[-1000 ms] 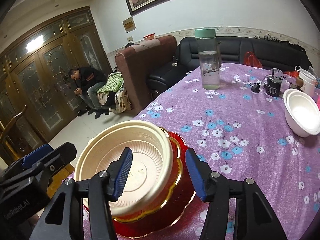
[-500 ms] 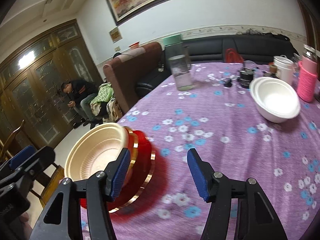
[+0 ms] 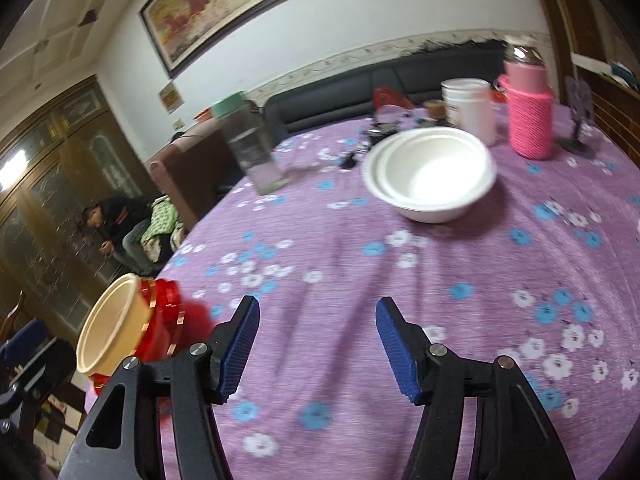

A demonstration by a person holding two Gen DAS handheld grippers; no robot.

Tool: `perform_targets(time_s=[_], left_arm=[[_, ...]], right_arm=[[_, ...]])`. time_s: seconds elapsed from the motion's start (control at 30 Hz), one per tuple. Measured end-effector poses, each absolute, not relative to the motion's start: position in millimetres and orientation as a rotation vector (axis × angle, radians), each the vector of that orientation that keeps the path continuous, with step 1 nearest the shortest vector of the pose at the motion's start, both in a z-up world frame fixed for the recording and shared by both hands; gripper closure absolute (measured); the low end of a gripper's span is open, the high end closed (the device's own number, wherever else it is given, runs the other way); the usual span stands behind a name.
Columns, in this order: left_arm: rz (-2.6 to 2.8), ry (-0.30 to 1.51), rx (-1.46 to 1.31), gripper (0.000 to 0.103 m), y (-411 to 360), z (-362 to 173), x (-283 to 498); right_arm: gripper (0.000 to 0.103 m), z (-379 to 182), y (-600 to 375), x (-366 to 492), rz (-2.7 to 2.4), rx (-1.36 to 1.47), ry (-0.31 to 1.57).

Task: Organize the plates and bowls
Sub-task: 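Lift the top white bowl off the nested white bowls with the right gripper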

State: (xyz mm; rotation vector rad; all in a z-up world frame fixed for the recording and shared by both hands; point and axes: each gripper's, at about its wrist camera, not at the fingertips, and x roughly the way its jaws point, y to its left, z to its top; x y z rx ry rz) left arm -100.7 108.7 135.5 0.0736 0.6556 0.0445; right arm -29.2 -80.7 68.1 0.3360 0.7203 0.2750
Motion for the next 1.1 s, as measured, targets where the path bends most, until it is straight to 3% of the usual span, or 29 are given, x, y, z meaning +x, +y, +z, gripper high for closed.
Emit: perform_targets(time_s=[0.5, 0.77, 0.97, 1.1], left_arm=[[-0.098, 0.783, 0.058, 0.016, 67, 89, -63], [-0.091, 0.805, 0.044, 0.016, 77, 85, -57], [-0.098, 0.798, 0.038, 0.016, 85, 86, -57], [-0.102, 0.789, 0.022, 0.016, 87, 87, -59]], right_arm=[[0.038, 48, -186, 49, -0.027, 0.467, 0.741], [0.037, 25, -174, 101, -0.161, 0.292, 0.862], [0.037, 21, -156, 52, -0.254, -0.152, 0.931], [0.037, 32, -195, 0, -0.276, -0.124, 0.909]])
